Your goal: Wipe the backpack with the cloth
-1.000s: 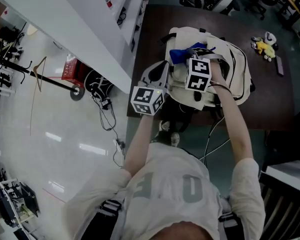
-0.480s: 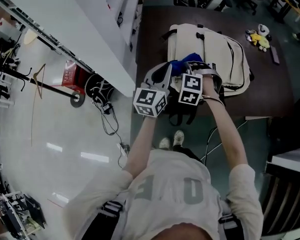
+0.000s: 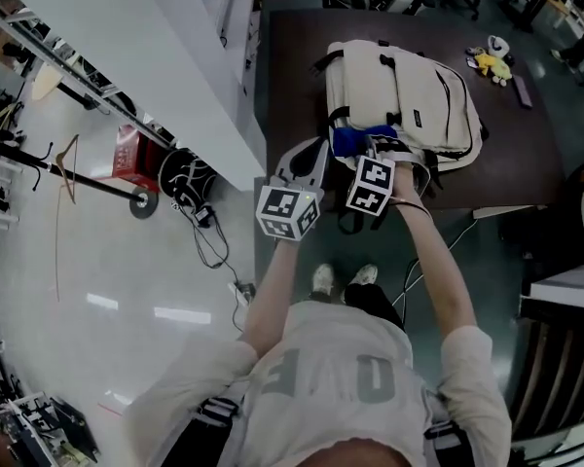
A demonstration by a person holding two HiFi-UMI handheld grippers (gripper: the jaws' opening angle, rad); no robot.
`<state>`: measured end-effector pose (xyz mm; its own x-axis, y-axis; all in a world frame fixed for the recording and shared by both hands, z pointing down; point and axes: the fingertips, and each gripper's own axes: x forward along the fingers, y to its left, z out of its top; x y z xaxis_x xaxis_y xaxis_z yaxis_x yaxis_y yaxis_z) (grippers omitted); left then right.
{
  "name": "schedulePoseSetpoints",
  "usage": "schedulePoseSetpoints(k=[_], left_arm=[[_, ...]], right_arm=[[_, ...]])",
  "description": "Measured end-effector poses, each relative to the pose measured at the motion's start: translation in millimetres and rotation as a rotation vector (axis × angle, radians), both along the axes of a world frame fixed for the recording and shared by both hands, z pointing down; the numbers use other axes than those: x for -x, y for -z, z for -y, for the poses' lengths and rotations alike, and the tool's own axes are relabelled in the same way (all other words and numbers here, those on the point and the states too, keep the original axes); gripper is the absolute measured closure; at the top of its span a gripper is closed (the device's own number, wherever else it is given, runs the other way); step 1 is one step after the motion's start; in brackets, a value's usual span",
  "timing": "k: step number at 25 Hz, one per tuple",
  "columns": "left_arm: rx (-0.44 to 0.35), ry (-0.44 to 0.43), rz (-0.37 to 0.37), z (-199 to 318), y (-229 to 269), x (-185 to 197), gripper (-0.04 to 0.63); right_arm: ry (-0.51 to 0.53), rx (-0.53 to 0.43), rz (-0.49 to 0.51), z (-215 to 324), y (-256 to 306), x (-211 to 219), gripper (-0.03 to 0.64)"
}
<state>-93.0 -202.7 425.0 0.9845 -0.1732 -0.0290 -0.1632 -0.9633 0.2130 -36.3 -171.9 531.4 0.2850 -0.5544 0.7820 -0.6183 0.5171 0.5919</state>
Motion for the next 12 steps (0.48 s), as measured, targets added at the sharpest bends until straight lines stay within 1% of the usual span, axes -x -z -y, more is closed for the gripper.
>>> schedulePoseSetpoints(k=[2, 6, 10, 12], left_arm=[[0.005, 0.004, 0.000, -1, -1, 4, 0.591], [0.006, 0.018, -0.010, -8, 1, 1, 0.591], [-0.014, 0.023, -0.017, -22, 10, -15, 0.591], [-0.027, 0.025, -0.020, -34, 15, -28, 0.591]], right_arm=[[-0.013, 0.007, 0.017, -4, 0, 2, 0.575], [0.013, 0.018, 0.028, -16, -2, 9, 0.575], [0.066, 0.019, 0.065, -28, 1, 14, 0.575], [0.093, -0.010, 0.079, -36, 11, 12, 0.575]])
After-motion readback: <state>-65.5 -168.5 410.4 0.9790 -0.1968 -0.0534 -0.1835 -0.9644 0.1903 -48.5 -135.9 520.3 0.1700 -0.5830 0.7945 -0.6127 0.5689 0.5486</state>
